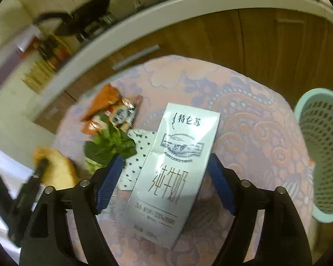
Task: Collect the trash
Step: 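Grasp the white milk carton with the right gripper while left gripper holds orange peel, then carry the milk carton and orange peel over the blue basket and release both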
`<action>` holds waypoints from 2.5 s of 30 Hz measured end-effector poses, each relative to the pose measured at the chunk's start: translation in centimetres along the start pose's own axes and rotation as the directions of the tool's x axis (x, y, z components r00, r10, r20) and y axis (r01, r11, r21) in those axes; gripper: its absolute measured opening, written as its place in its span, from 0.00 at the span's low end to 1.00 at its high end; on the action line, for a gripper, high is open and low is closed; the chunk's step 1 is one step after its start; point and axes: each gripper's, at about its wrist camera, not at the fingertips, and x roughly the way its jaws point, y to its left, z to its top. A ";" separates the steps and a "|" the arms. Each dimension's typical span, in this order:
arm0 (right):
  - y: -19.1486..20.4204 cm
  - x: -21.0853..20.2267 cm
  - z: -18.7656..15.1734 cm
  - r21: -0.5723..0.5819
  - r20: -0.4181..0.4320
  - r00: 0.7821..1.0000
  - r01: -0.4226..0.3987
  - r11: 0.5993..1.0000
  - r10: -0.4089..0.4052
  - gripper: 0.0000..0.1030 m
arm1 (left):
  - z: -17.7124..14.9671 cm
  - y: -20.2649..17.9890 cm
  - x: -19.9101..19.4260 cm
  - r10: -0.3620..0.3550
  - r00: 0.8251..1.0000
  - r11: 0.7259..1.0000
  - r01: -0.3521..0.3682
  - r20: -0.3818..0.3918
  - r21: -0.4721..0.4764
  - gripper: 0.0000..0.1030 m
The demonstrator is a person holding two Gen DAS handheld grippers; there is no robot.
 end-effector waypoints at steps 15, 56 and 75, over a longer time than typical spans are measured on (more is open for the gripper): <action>1.3 -0.8 -4.1 -0.076 0.066 0.979 0.198 0.977 -0.193 0.51 | -2.2 -2.8 -1.7 -0.038 0.999 0.990 0.043 -0.033 0.136 0.35; -4.2 -9.1 -6.2 -0.141 0.284 0.956 0.124 0.982 -0.080 0.51 | -4.0 -8.8 -2.4 0.051 0.990 0.957 -0.011 -0.132 0.290 0.04; -19.9 -13.6 -4.1 0.167 0.363 0.889 0.233 0.958 -0.279 0.51 | -4.2 -28.0 4.1 -0.215 0.949 0.853 0.298 -0.232 0.429 0.04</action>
